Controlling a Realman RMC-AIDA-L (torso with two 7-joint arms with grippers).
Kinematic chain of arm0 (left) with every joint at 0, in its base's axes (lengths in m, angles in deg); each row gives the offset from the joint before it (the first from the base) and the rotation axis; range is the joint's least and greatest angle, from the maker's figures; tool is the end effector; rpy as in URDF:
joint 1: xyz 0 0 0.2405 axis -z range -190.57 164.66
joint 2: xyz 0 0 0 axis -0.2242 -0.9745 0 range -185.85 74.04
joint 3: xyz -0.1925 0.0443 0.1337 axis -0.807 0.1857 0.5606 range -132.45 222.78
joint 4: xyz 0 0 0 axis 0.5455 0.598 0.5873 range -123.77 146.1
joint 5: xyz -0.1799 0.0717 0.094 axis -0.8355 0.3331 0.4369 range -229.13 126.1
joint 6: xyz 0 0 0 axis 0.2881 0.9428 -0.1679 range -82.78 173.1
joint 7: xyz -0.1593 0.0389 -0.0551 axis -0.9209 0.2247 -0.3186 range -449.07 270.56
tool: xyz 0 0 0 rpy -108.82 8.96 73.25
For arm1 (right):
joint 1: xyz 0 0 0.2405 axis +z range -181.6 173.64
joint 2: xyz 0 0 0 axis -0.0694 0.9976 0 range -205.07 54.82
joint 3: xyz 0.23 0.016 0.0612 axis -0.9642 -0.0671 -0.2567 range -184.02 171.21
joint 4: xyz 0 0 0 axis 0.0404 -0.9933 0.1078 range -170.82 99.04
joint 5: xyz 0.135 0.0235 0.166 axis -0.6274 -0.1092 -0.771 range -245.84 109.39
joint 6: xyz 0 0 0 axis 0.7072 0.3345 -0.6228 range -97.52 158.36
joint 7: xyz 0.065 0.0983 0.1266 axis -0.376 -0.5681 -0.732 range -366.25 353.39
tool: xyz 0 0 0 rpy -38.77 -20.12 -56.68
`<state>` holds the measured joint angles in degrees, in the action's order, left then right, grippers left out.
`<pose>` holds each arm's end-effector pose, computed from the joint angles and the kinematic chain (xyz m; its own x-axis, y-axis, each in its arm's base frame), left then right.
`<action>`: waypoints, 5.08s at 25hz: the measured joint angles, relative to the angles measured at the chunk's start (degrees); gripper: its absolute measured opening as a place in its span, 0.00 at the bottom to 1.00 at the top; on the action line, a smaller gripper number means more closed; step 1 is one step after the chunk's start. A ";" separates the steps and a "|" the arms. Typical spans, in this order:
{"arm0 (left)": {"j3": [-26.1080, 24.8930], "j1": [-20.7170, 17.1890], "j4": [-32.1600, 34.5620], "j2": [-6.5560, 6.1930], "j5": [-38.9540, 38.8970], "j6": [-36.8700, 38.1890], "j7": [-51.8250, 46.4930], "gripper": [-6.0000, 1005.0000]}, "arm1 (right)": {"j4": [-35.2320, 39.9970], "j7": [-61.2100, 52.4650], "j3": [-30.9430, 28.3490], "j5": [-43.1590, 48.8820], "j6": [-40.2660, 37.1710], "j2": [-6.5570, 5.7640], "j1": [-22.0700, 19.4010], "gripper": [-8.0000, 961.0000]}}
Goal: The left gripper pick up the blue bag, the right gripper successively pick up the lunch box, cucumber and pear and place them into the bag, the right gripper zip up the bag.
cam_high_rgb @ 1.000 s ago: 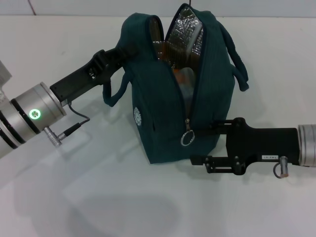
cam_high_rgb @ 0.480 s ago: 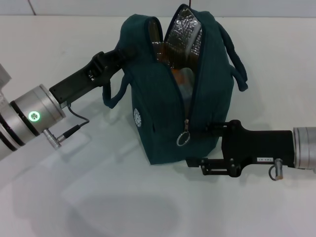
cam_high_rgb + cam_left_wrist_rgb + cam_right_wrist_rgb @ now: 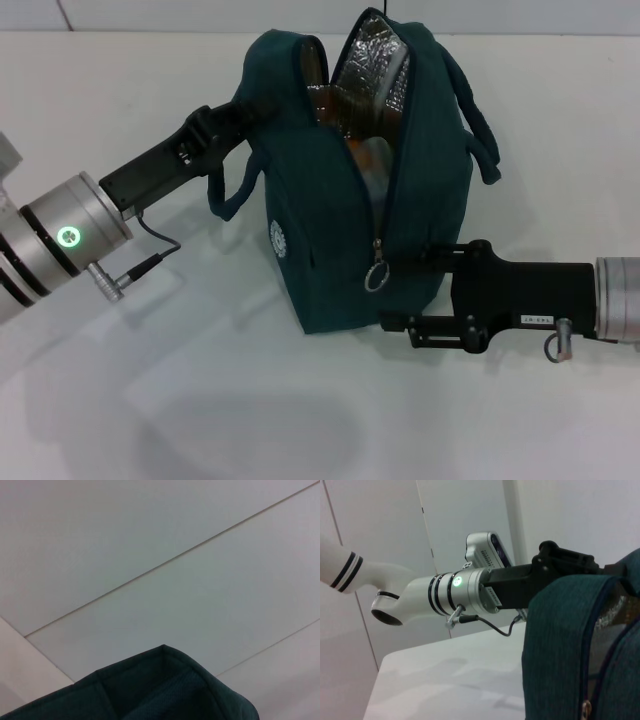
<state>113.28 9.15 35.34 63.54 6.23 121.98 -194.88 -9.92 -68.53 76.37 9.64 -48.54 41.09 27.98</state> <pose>-0.2367 0.3400 -0.0275 -0.1060 0.6372 0.7634 0.8154 -0.3837 0.4335 0.1995 0.3138 -0.0884 0.8488 -0.1488 -0.5073 -0.2058 -0.9769 -0.0576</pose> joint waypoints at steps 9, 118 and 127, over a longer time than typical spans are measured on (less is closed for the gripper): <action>-0.65 -0.29 0.00 0.00 0.00 0.01 -0.02 0.05 | 0.16 -0.26 0.09 -1.19 0.44 -0.19 -0.68 0.67; -0.70 -1.99 0.00 0.00 -0.02 2.21 0.25 0.05 | 2.95 9.05 2.24 -16.07 -4.75 -0.41 -4.22 0.01; -0.70 -1.98 0.00 0.00 0.25 2.80 1.35 0.05 | 2.94 9.19 2.31 -19.64 -3.33 -0.15 -1.31 0.01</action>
<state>112.58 7.18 35.33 63.54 6.48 124.78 -193.52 -6.97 -59.34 78.68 -10.00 -51.87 40.94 26.68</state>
